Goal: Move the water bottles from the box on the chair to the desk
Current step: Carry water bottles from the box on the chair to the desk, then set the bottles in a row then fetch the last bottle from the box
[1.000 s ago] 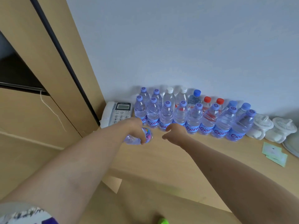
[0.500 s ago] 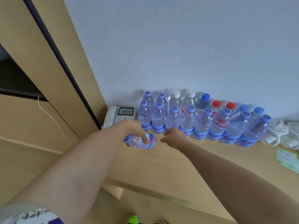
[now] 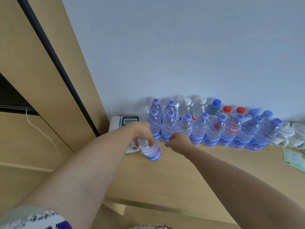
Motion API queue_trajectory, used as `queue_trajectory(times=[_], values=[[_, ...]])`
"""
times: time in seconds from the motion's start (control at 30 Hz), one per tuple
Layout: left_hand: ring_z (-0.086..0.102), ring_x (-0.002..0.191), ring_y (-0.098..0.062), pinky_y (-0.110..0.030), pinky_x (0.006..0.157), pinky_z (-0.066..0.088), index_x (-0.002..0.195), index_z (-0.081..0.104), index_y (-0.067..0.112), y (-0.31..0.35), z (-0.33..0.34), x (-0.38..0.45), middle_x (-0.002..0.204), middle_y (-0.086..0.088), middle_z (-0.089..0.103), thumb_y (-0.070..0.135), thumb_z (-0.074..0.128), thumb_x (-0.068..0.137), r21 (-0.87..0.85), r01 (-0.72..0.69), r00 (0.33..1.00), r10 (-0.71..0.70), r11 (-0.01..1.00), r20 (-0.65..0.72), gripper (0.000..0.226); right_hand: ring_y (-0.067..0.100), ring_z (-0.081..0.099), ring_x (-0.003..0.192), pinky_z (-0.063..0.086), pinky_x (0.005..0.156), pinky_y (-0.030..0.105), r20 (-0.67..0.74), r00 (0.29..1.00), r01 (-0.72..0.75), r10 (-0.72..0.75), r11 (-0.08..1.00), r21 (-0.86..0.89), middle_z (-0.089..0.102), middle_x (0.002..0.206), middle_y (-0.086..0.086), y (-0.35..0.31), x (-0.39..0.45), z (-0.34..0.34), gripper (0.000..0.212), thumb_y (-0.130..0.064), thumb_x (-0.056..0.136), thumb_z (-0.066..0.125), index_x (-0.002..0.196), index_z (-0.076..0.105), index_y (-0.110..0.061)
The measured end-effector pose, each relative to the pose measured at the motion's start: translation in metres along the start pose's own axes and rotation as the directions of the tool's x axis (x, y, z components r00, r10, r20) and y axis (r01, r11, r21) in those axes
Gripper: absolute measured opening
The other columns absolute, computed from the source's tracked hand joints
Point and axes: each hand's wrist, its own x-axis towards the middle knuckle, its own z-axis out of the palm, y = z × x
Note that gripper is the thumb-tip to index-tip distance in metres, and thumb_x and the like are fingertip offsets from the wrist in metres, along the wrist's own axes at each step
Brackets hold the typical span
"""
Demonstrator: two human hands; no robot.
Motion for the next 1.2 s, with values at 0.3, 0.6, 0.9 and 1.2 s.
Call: queue_trajectory(times=[0.3,0.6,0.9,1.2], values=[[0.063,0.055,-0.02,-0.03,0.056,0.06,0.072,0.059,0.015,0.003,-0.002,0.014,0.081,-0.009,0.067,0.03,0.088,0.072,-0.01,-0.09,0.944,0.083,0.996,-0.32,0.033,0.029,0.067,0.101,0.055,0.085,0.04,-0.031,1.0,-0.004,0.004,1.0,-0.007,0.072,0.106,0.012,-0.01,0.006,0.008,0.03,-0.025,0.085,0.076,0.105,0.073,-0.004],[0.059,0.065,-0.016,-0.029,0.059,0.05,0.084,0.065,0.012,0.011,-0.005,0.01,0.083,-0.003,0.063,0.035,0.093,0.068,0.102,-0.155,0.926,0.181,0.983,-0.332,0.04,0.028,0.067,0.096,0.056,0.085,0.04,-0.044,0.999,-0.007,0.007,1.0,0.007,0.072,0.108,0.013,-0.008,0.006,0.009,0.029,-0.022,0.085,0.075,0.108,0.073,-0.004],[0.064,0.085,-0.024,-0.029,0.064,0.044,0.08,0.055,0.015,0.009,-0.003,0.009,0.09,-0.003,0.059,0.03,0.093,0.068,0.127,-0.16,0.897,0.198,0.979,-0.395,0.042,0.024,0.061,0.085,0.057,0.084,0.04,-0.074,0.997,-0.016,0.017,1.0,0.016,0.072,0.103,0.012,-0.009,0.003,0.001,0.027,-0.023,0.085,0.075,0.104,0.072,-0.004],[0.065,0.093,-0.024,-0.032,0.076,0.054,0.11,0.064,0.018,0.007,-0.011,0.001,0.106,-0.003,0.068,0.037,0.08,0.074,0.179,-0.289,0.832,0.339,0.94,-0.439,0.044,0.032,0.068,0.102,0.058,0.089,0.045,-0.181,0.982,-0.056,0.054,0.998,-0.005,0.07,0.111,0.017,-0.012,-0.012,-0.01,0.035,-0.019,0.083,0.07,0.115,0.069,-0.005]])
